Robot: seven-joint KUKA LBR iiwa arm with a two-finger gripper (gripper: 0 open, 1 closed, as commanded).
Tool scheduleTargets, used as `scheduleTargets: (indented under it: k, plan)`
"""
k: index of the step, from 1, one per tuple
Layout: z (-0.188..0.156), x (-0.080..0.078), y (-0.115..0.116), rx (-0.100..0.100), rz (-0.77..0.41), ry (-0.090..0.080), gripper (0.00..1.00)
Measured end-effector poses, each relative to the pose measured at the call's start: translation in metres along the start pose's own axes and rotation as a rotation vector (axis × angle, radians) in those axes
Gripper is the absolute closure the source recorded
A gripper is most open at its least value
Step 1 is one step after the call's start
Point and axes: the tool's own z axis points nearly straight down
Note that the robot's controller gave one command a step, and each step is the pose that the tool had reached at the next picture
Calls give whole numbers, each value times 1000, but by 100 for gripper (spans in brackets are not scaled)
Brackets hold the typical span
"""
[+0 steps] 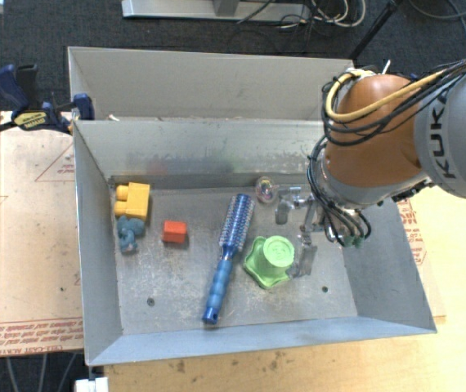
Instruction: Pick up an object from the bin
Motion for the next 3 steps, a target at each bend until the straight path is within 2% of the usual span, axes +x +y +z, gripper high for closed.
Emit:
scheduleTargets:
  k: [1,2,3]
  plan:
    - [99,25,8,-1,-80,-26,0]
    - [115,-42,-31,-1,-58,-23,0]
    - [118,-60,-24,-1,116,-29,0]
